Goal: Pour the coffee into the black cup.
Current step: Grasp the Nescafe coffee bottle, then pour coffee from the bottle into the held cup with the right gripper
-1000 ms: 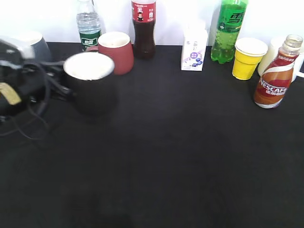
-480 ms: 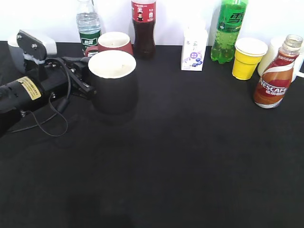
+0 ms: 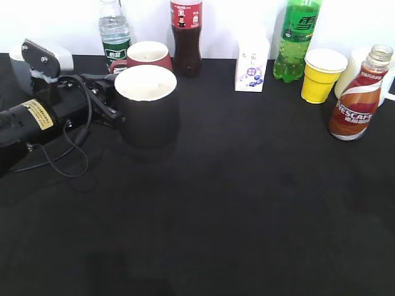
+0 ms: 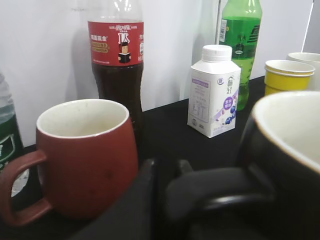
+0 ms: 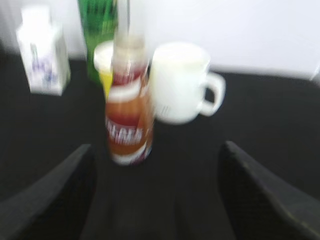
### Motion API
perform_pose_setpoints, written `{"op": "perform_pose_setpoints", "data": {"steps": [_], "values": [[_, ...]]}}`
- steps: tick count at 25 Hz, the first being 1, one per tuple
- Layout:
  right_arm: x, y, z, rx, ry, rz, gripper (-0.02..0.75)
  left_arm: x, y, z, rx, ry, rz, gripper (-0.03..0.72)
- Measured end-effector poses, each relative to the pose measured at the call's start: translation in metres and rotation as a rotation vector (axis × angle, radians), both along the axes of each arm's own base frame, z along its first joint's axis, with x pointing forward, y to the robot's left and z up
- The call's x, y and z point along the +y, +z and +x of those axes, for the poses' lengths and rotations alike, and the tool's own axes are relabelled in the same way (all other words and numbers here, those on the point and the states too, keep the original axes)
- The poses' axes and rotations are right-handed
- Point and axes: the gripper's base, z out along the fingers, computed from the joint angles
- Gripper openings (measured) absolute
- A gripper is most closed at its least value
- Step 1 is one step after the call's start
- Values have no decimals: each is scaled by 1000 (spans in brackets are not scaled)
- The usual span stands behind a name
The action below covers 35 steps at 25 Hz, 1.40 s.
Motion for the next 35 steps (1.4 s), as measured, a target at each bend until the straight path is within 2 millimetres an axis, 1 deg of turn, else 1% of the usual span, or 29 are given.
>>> {"op": "perform_pose_setpoints", "data": {"steps": [1,2,3,4,5,6,7,8,11,12,13,14,15,18,20,22,23,32,34,35], "values": [[1,-8,10,20,7,6,589,0,0,0,1,0,1,69],[1,-10,14,12,11,10,589,0,0,0,1,0,1,69],[2,-17,22,11,18,18,589,0,0,0,1,0,1,68],[3,-32,34,36,25,35,589,0,0,0,1,0,1,68],[4,-45,43,76,24,72,600,0,0,0,1,0,1,68],[5,-50,47,95,26,90,611,0,0,0,1,0,1,68],[9,-61,62,135,64,113,648,0,0,0,1,0,1,67],[10,-63,68,139,80,109,655,0,0,0,1,0,1,67],[13,-75,103,147,110,94,662,0,0,0,1,0,1,67],[13,-85,116,152,115,94,663,0,0,0,1,0,1,67],[13,-89,120,154,117,96,663,0,0,0,1,0,1,67],[14,-98,132,148,121,100,663,0,0,0,1,0,1,67],[14,-103,140,139,118,100,663,0,0,0,1,0,1,67],[13,-112,159,86,104,116,652,0,0,0,1,0,1,67],[13,-114,165,43,110,125,622,0,0,0,1,0,0,67],[13,-113,165,24,113,125,551,0,0,0,1,-1,1,67],[13,-113,166,18,112,127,532,0,0,0,1,-1,1,67],[13,-113,166,17,112,126,532,-2,-1,-1,0,-24,10,67],[16,-112,165,14,147,116,532,-5,-2,-5,-7,-75,35,67],[19,-107,164,1,186,104,532,-7,-2,-6,-8,-94,42,67]]}}
